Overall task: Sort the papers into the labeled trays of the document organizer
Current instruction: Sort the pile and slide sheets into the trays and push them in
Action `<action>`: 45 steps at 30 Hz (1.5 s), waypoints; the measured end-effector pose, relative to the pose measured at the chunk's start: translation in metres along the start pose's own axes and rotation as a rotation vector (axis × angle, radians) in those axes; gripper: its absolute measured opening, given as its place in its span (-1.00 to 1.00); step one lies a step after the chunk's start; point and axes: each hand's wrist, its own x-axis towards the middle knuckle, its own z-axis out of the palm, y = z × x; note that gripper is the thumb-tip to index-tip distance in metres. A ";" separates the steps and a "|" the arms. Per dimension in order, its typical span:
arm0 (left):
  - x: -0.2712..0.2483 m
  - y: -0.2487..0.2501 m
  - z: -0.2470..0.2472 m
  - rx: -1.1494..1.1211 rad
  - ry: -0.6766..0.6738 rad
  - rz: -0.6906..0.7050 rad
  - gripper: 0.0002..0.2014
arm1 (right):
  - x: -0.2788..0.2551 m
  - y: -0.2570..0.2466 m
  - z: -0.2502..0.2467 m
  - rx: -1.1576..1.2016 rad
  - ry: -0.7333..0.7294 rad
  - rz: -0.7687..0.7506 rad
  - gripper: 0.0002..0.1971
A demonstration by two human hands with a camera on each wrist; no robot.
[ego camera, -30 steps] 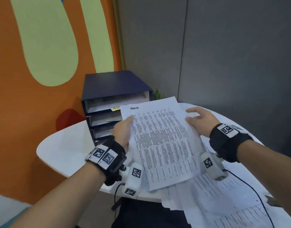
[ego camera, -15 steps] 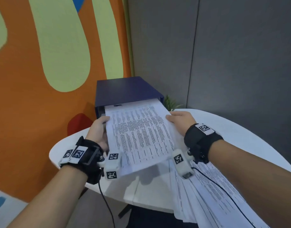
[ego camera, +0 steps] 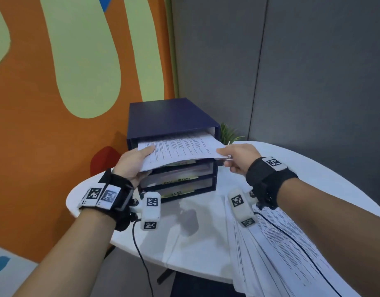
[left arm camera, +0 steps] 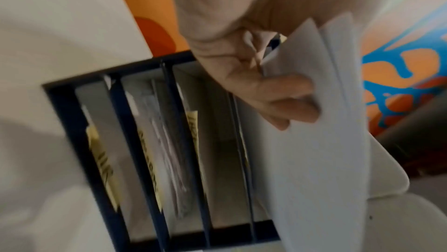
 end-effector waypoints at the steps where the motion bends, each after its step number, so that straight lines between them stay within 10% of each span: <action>1: -0.001 0.000 0.005 -0.051 0.003 -0.028 -0.75 | 0.001 0.000 0.001 0.037 0.016 -0.014 -0.90; 6: -0.009 0.002 -0.002 -0.398 -0.146 -0.166 -0.50 | 0.003 -0.012 0.024 0.388 -0.042 -0.067 -0.62; 13: -0.020 -0.004 -0.014 -0.805 -0.288 0.007 -0.25 | 0.002 -0.019 0.056 0.524 -0.273 -0.070 -0.25; 21: -0.031 -0.011 0.023 -0.629 -0.354 -0.033 -0.51 | -0.005 -0.007 0.003 0.189 -0.155 -0.103 -0.58; 32: -0.045 -0.091 0.151 0.624 -0.443 0.152 -0.90 | -0.015 0.056 -0.126 -1.393 0.004 0.033 -0.72; 37: -0.049 -0.134 0.173 0.856 -0.670 -0.057 -0.51 | -0.026 0.101 -0.163 -1.459 0.007 0.291 -0.50; 41: -0.057 -0.156 0.174 1.193 -0.789 0.085 -0.24 | -0.032 0.136 -0.174 -1.393 0.069 0.407 -0.04; 45: -0.063 -0.163 0.173 1.290 -0.862 0.167 -0.20 | -0.032 0.147 -0.169 -1.325 0.172 0.434 0.00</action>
